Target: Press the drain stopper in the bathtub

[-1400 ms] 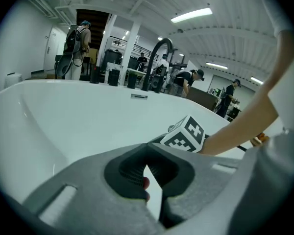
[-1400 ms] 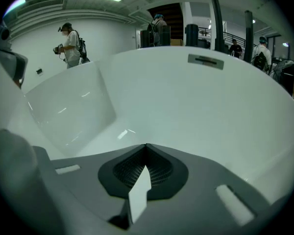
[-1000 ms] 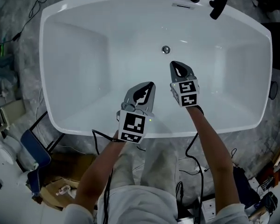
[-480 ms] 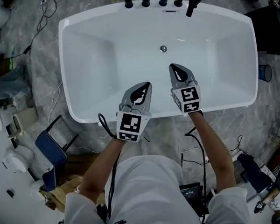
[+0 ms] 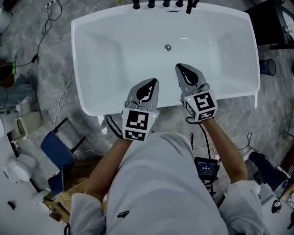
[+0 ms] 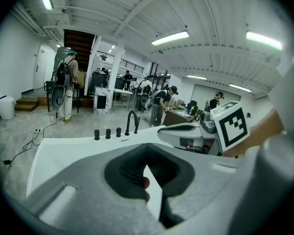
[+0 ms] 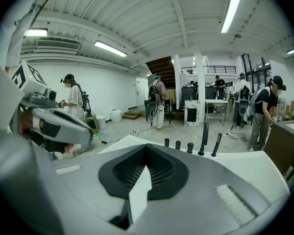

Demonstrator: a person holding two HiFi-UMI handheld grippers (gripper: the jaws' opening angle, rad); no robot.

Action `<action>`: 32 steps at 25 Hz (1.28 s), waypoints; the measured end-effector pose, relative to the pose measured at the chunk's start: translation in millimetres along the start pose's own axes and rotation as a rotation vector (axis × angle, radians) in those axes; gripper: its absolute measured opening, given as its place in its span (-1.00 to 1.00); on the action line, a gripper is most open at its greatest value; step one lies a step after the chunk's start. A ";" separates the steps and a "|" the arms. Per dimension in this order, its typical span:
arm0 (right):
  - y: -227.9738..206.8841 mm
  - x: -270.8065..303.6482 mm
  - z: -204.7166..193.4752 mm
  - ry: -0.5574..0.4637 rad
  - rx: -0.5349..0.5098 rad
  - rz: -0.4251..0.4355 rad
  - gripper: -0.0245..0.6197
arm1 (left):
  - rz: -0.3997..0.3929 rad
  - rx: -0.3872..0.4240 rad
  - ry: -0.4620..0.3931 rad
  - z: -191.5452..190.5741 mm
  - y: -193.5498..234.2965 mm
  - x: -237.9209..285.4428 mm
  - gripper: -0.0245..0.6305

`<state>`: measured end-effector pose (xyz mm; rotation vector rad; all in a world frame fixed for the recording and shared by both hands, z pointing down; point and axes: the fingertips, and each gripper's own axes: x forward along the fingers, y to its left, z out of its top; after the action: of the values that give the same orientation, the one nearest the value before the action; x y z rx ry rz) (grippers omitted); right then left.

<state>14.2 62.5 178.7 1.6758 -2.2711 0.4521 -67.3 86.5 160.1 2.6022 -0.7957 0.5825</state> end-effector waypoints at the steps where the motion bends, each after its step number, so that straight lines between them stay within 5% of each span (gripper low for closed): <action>1: 7.7 -8.9 7.6 -0.012 0.005 0.000 -0.94 | -0.006 -0.009 -0.013 2.8 -5.0 -11.5 -0.91; 20: 143.8 -125.5 132.8 -0.220 0.051 -0.065 -0.94 | 0.006 0.025 -0.222 64.2 -15.0 -178.6 -0.91; 27: 165.5 -130.0 133.1 -0.239 0.025 -0.063 -0.94 | 0.046 0.087 -0.264 74.8 -24.8 -187.2 -0.91; 32: 172.9 -122.7 132.2 -0.231 0.021 -0.057 -0.94 | 0.089 0.059 -0.253 72.5 -13.4 -187.2 -0.91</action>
<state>-121.4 162.8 -5.5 1.8849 -2.3760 0.2825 -180.9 147.9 5.7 2.7417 -0.9900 0.3079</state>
